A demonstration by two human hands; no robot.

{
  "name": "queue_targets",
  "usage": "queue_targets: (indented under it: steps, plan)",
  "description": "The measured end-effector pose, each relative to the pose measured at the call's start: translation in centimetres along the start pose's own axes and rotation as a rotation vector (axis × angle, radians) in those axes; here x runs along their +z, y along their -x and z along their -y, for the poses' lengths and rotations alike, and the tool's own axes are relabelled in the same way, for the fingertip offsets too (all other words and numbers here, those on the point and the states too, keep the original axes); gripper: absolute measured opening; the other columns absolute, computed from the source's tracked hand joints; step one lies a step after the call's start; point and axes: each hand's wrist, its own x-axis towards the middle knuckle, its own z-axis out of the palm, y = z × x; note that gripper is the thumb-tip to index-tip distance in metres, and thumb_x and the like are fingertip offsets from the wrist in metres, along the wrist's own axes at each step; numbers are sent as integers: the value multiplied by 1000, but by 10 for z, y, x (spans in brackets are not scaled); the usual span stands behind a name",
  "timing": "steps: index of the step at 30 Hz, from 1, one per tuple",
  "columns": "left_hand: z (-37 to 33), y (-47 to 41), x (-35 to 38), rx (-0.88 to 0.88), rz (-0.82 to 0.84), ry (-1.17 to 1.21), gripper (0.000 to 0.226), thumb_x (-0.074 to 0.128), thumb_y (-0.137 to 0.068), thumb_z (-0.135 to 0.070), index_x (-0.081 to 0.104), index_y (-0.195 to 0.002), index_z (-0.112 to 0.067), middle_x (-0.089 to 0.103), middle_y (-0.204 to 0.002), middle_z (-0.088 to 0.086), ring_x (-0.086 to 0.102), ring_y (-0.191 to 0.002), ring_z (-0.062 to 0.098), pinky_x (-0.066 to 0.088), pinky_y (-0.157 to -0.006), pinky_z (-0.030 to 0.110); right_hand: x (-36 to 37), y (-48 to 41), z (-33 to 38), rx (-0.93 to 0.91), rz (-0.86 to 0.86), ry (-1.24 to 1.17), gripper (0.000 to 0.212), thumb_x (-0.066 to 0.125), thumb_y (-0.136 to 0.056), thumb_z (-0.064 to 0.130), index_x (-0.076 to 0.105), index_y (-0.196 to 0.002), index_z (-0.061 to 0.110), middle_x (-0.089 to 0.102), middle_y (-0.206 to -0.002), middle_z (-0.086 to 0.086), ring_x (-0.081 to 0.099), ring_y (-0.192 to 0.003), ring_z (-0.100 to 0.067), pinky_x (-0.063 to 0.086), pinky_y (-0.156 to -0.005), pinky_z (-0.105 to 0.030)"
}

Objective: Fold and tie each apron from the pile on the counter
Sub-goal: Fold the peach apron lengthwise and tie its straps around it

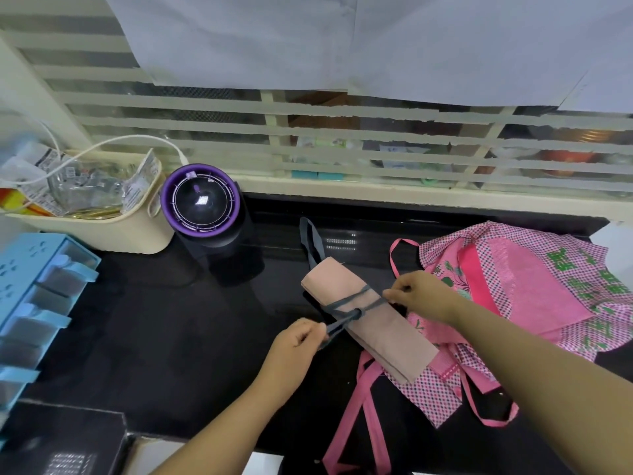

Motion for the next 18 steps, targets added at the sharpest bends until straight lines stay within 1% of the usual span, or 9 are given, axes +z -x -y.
queue_targets:
  steps: [1,2,4,6,8,11,14,16,18]
  plan:
    - [4,2,-2,-81,7,109,37,48,-99,-24,56,-64,-14,64,-73,-7,62,-75,3,46,-82,16,2,-2,-4,28,-26,-17,29,58,-94,28,68,-80,5,59,-71,-3,48,-59,-9,36,-51,-18]
    - [8,3,-4,-173,26,231,41,48,-99,-23,50,-59,-13,58,-63,-2,61,-67,12,50,-84,25,4,-4,-7,51,-53,-39,29,58,-95,28,66,-79,4,58,-71,-6,47,-60,-13,36,-53,-23]
    - [15,6,-8,-327,118,343,36,49,-99,-20,46,-63,-12,39,-61,5,44,-55,16,56,-71,31,7,-6,-9,87,-98,-68,30,57,-95,27,61,-75,5,51,-64,-5,42,-56,-14,32,-51,-26]
    - [24,9,-13,-410,242,117,29,49,-99,-24,49,-73,-11,36,-68,6,41,-58,13,53,-59,26,10,-9,-10,108,-125,-64,29,56,-96,25,59,-75,5,47,-60,-3,39,-53,-13,29,-48,-25]
    - [28,11,-18,-428,329,-129,33,48,-99,-28,50,-70,-13,41,-65,2,44,-55,11,48,-56,24,14,-12,-10,139,-143,-62,28,55,-96,24,59,-76,4,49,-59,-3,43,-53,-14,31,-48,-26]
    - [31,4,-28,-415,331,-352,39,47,-99,-31,48,-63,-17,43,-61,-1,45,-54,12,46,-59,24,19,-14,-9,206,-188,-161,31,52,-98,21,53,-72,5,53,-61,-4,50,-53,-14,38,-51,-26]
    - [29,-2,-35,-348,378,-633,39,41,-101,-36,51,-68,-17,48,-68,-3,47,-63,11,41,-62,24,22,-14,-4,271,-260,-279,34,50,-98,17,50,-66,6,52,-59,-5,50,-50,-11,39,-44,-18]
    - [31,-1,-36,-334,357,-722,41,39,-101,-39,51,-67,-19,49,-69,-3,46,-62,9,37,-61,25,27,-13,-3,308,-307,-371,35,50,-99,15,49,-64,7,52,-59,-6,53,-50,-11,46,-47,-17]
    - [34,1,-35,-327,278,-646,42,41,-100,-40,52,-66,-18,52,-66,-2,49,-61,11,40,-64,26,29,-11,-2,341,-360,-497,34,49,-99,15,49,-66,9,54,-60,-7,57,-48,-10,50,-51,-23]
